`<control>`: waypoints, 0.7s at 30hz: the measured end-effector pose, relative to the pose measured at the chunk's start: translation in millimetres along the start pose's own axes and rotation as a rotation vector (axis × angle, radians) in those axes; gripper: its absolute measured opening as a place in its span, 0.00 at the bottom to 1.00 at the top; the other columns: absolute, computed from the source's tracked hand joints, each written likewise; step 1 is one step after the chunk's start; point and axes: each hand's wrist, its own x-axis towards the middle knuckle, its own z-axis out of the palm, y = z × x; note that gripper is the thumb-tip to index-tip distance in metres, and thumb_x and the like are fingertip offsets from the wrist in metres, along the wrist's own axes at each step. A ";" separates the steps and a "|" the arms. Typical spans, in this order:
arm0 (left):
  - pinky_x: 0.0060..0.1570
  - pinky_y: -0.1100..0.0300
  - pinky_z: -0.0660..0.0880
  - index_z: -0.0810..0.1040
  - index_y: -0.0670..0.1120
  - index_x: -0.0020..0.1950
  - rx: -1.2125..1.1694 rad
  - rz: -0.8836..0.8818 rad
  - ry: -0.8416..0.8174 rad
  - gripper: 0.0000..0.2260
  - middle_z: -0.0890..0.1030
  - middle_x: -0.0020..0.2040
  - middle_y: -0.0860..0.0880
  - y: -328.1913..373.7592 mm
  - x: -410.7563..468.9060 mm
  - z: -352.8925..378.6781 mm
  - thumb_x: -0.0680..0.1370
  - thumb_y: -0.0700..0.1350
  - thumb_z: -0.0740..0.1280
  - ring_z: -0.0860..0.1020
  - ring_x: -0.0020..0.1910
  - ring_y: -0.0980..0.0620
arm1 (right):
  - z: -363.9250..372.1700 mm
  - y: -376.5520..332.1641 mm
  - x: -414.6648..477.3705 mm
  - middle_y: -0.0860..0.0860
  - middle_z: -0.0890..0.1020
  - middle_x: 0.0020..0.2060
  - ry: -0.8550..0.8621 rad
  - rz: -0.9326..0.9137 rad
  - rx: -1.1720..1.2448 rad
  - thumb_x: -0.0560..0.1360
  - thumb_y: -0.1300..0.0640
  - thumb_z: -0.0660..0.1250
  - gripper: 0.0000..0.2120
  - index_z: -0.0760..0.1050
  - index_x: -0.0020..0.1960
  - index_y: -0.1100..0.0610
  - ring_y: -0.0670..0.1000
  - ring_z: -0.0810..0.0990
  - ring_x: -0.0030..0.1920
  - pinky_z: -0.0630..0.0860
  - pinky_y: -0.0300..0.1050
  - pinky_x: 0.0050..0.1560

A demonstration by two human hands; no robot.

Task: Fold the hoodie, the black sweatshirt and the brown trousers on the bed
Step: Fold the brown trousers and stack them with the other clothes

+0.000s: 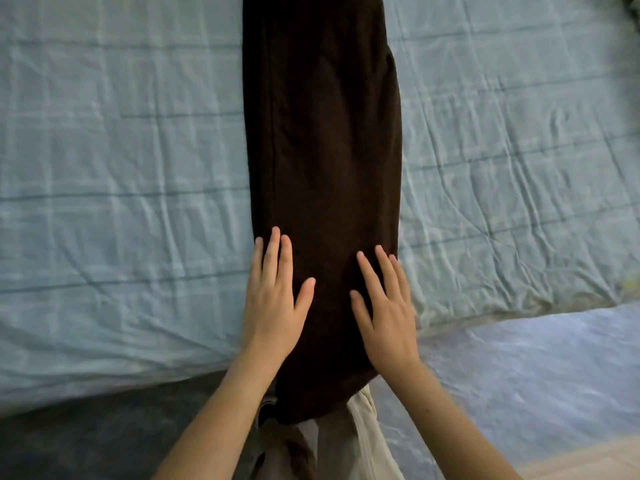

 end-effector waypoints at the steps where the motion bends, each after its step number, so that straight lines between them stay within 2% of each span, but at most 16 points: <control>1: 0.76 0.52 0.53 0.54 0.45 0.80 -0.102 -0.029 0.021 0.31 0.50 0.81 0.47 1.7 -12.3 -0.5 0.81 0.54 0.59 0.49 0.79 0.47 | -0.2 -1.5 -13.4 0.47 0.57 0.80 0.023 0.048 0.064 0.82 0.50 0.63 0.26 0.62 0.79 0.43 0.49 0.52 0.80 0.51 0.42 0.77; 4: 0.73 0.57 0.61 0.63 0.50 0.77 -0.404 -0.169 0.122 0.31 0.59 0.77 0.48 5.7 -47.4 -3.7 0.77 0.46 0.71 0.58 0.76 0.54 | -1.7 0.4 -44.4 0.51 0.63 0.75 0.084 0.169 0.185 0.79 0.51 0.68 0.25 0.68 0.74 0.38 0.49 0.62 0.74 0.62 0.45 0.72; 6: 0.67 0.66 0.65 0.65 0.57 0.75 -0.584 -0.283 0.128 0.32 0.65 0.72 0.50 5.7 -68.5 -8.5 0.74 0.46 0.74 0.65 0.70 0.57 | -5.7 4.0 -60.4 0.48 0.65 0.69 0.048 0.249 0.311 0.77 0.50 0.71 0.28 0.67 0.72 0.33 0.44 0.67 0.67 0.69 0.41 0.65; 7: 0.66 0.66 0.68 0.65 0.59 0.74 -0.653 -0.317 0.105 0.32 0.67 0.70 0.52 4.4 -77.0 -11.3 0.74 0.46 0.74 0.67 0.68 0.58 | -7.6 6.6 -67.7 0.46 0.67 0.66 0.016 0.265 0.367 0.76 0.50 0.72 0.29 0.66 0.72 0.30 0.40 0.70 0.63 0.71 0.35 0.61; 8: 0.66 0.62 0.70 0.66 0.61 0.72 -0.701 -0.331 0.076 0.31 0.69 0.69 0.54 2.3 -83.6 -13.5 0.73 0.46 0.75 0.69 0.68 0.58 | -9.1 9.6 -74.6 0.45 0.69 0.63 -0.013 0.265 0.411 0.76 0.52 0.73 0.31 0.65 0.72 0.29 0.37 0.72 0.58 0.72 0.31 0.56; 10: 0.65 0.54 0.74 0.67 0.63 0.70 -0.762 -0.324 0.016 0.31 0.72 0.68 0.57 -2.4 -94.8 -17.4 0.72 0.44 0.76 0.72 0.67 0.58 | -11.7 15.8 -85.0 0.46 0.73 0.59 -0.073 0.274 0.501 0.75 0.54 0.74 0.35 0.63 0.72 0.28 0.36 0.74 0.54 0.73 0.29 0.54; 12: 0.63 0.53 0.76 0.67 0.65 0.70 -0.807 -0.305 -0.037 0.34 0.74 0.66 0.59 -5.1 -104.3 -19.5 0.71 0.41 0.76 0.74 0.65 0.60 | -13.7 18.3 -87.0 0.47 0.75 0.59 -0.150 0.289 0.550 0.74 0.54 0.74 0.37 0.61 0.72 0.26 0.40 0.76 0.56 0.77 0.39 0.59; 14: 0.63 0.53 0.76 0.65 0.68 0.70 -0.796 -0.291 -0.099 0.37 0.73 0.67 0.61 -7.1 -114.1 -19.6 0.70 0.40 0.77 0.74 0.65 0.62 | -13.7 19.4 -86.3 0.46 0.74 0.62 -0.206 0.265 0.501 0.73 0.53 0.75 0.40 0.58 0.72 0.25 0.45 0.75 0.62 0.76 0.49 0.63; 17: 0.65 0.54 0.74 0.62 0.68 0.72 -0.766 -0.262 -0.133 0.40 0.71 0.69 0.62 -11.0 -124.8 -19.0 0.70 0.42 0.77 0.72 0.66 0.64 | -15.9 24.8 -87.4 0.44 0.74 0.61 -0.221 0.198 0.398 0.71 0.51 0.76 0.42 0.56 0.73 0.25 0.45 0.73 0.63 0.72 0.45 0.63; 21: 0.65 0.53 0.74 0.62 0.71 0.70 -0.892 -0.269 -0.181 0.38 0.70 0.71 0.58 -10.2 -126.2 -22.9 0.72 0.42 0.76 0.73 0.66 0.60 | -24.6 30.4 -86.6 0.34 0.74 0.67 -0.219 0.144 0.563 0.72 0.57 0.76 0.38 0.65 0.73 0.32 0.37 0.72 0.68 0.72 0.35 0.65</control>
